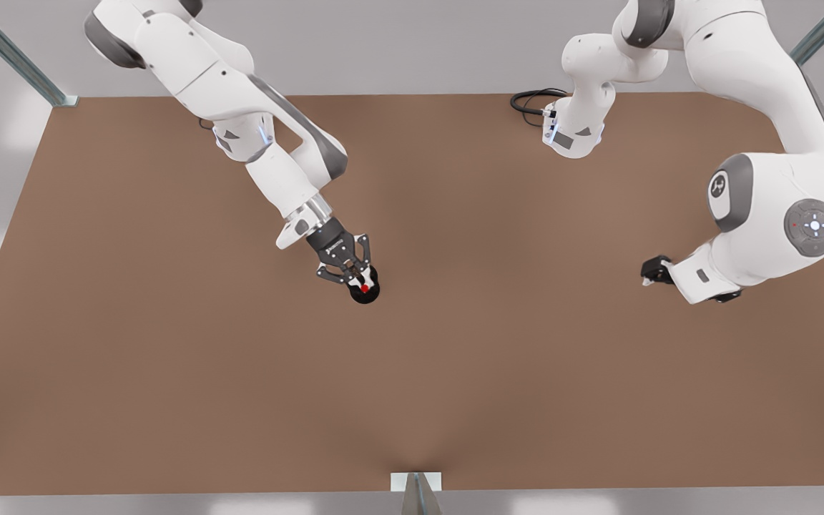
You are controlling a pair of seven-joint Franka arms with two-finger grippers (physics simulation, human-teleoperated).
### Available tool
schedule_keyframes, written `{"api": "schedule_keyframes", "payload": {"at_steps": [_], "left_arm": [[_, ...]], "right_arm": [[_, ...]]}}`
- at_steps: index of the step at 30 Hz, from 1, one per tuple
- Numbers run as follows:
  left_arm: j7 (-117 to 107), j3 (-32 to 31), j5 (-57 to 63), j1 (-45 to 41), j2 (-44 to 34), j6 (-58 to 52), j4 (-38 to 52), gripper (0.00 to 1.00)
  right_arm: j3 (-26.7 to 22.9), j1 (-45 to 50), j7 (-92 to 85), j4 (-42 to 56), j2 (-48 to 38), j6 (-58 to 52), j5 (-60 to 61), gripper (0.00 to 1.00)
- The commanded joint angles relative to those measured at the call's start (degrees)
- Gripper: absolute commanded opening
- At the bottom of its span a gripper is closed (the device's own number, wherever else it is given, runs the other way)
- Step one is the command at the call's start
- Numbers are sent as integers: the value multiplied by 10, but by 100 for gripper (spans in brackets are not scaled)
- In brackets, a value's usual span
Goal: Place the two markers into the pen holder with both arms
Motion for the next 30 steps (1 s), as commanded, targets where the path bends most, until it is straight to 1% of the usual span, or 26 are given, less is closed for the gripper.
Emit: {"api": "schedule_keyframes", "payload": {"at_steps": [1,3,4,5,6,7,9,10,12,17,25,26,27,28,30], "left_arm": [[-224,0,-2,0,5,1,0,100],[-224,0,-3,0,11,6,0,100],[-224,0,-3,0,11,6,0,100],[-224,0,-3,0,13,6,0,100],[-223,0,-3,0,13,13,0,100],[-221,0,-3,2,15,13,-1,100],[-222,0,-3,2,18,13,0,100],[-222,0,-3,2,19,13,-1,100],[-222,0,-2,2,21,13,0,100],[-223,0,-4,0,22,13,-1,100],[-224,0,-5,0,27,18,-2,100],[-224,0,-5,0,27,18,-2,100],[-224,0,-5,0,27,18,-2,100],[-224,0,-5,0,27,18,-2,100],[-224,0,-5,0,27,21,-2,100]], "right_arm": [[-5,4,68,-10,0,21,9,25],[-10,6,64,-12,2,22,7,25],[-26,20,64,-10,4,21,7,25],[-85,84,65,-7,6,22,7,26],[-131,130,65,-7,7,22,9,26],[-138,138,65,-7,14,22,10,27],[-139,139,65,-9,21,22,11,28],[-139,138,65,-11,23,22,11,27],[-139,134,65,-16,22,22,10,27],[-139,123,65,-54,11,22,9,28],[-139,127,65,-65,23,22,10,29],[-139,127,65,-80,34,22,12,51],[-139,126,65,-91,35,22,24,95],[-138,129,64,-103,29,21,51,100],[-137,122,61,-104,11,21,52,100]]}}
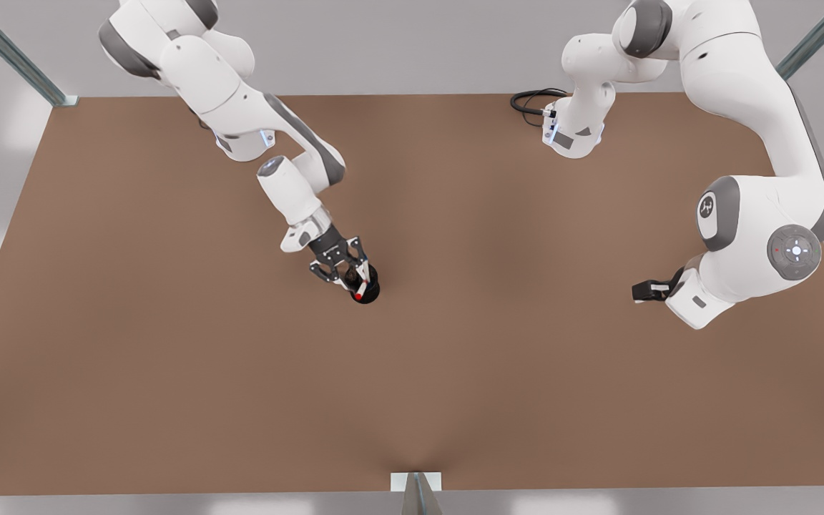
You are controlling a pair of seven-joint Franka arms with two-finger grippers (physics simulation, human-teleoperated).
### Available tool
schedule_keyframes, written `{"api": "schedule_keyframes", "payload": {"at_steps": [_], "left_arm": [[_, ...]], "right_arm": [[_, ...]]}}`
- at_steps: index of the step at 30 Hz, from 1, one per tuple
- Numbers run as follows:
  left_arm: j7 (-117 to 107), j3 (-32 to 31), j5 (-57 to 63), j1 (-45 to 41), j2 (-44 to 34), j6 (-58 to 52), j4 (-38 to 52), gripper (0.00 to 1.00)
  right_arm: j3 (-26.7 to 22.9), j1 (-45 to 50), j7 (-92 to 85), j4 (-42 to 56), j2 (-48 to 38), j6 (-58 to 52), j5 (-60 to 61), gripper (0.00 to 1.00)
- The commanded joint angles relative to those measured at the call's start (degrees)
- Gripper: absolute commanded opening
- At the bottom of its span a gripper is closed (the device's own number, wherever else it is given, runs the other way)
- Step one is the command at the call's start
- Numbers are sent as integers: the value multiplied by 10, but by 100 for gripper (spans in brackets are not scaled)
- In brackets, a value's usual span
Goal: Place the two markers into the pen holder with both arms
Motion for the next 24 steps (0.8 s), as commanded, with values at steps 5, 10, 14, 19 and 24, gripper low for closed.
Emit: {"api": "schedule_keyframes", "payload": {"at_steps": [5,10,14,19,24], "left_arm": [[-42,-1,-5,0,1,4,0,100],[-38,-2,-8,-10,-2,4,1,100],[-38,-1,-6,-25,-7,4,3,100],[-39,-1,20,-39,-2,-2,8,100],[-40,-1,19,-42,-2,-2,8,100]], "right_arm": [[0,-142,6,150,-177,-480,-63,100],[-246,-30,22,316,-229,-937,-108,100],[-246,-49,36,451,-145,-1033,-110,100],[-254,-45,50,464,-147,-1042,-108,100],[-247,-43,52,462,-139,-1023,-110,100]]}}
